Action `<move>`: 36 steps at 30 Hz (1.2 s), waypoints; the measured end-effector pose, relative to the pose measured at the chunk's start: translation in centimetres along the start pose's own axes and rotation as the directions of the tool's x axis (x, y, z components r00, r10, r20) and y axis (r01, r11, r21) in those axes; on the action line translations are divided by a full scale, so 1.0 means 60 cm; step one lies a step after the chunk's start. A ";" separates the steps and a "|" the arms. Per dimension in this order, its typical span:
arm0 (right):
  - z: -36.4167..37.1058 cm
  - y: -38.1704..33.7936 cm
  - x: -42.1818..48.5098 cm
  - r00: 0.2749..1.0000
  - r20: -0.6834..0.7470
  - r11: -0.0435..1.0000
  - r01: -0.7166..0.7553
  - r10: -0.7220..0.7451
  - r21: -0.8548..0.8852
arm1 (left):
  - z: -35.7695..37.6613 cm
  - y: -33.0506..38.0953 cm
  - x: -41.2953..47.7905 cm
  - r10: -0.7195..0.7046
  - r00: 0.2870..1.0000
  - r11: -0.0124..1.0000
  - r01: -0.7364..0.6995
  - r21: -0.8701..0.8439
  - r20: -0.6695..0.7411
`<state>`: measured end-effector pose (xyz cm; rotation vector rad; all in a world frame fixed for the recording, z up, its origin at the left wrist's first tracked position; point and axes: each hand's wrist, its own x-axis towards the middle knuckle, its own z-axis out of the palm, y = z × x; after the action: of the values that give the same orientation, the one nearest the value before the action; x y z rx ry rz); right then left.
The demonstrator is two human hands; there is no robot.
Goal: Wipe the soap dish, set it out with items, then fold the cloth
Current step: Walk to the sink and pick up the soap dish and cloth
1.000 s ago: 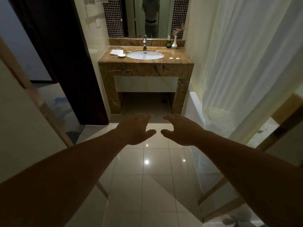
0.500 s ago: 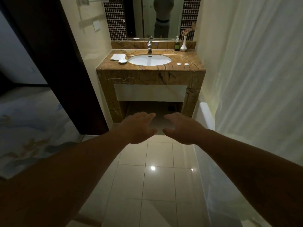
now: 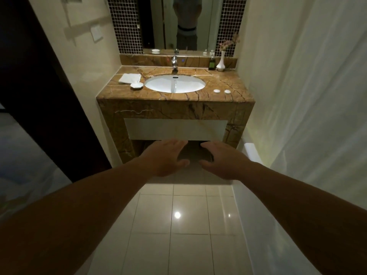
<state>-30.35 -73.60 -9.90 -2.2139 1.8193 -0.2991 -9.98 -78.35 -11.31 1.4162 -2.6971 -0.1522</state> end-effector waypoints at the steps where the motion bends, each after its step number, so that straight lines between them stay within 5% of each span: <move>1: -0.005 0.006 0.024 1.000 -0.012 1.000 -0.002 0.002 0.005 | -0.006 -0.014 0.026 -0.002 1.000 1.000 0.002 -0.004 -0.005; 20: -0.075 0.223 0.495 0.997 0.047 0.998 0.051 -0.053 0.037 | -0.007 -0.176 0.475 -0.090 0.995 0.995 0.091 0.028 -0.037; 36: -0.088 0.244 0.869 0.993 0.116 0.999 0.021 -0.017 -0.036 | -0.020 -0.443 0.767 -0.122 0.991 0.992 0.121 0.029 0.049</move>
<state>-35.43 -127.80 -9.99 -2.2253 1.7573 -0.1378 -14.20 -131.34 -11.99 1.6062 -2.6615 -0.1649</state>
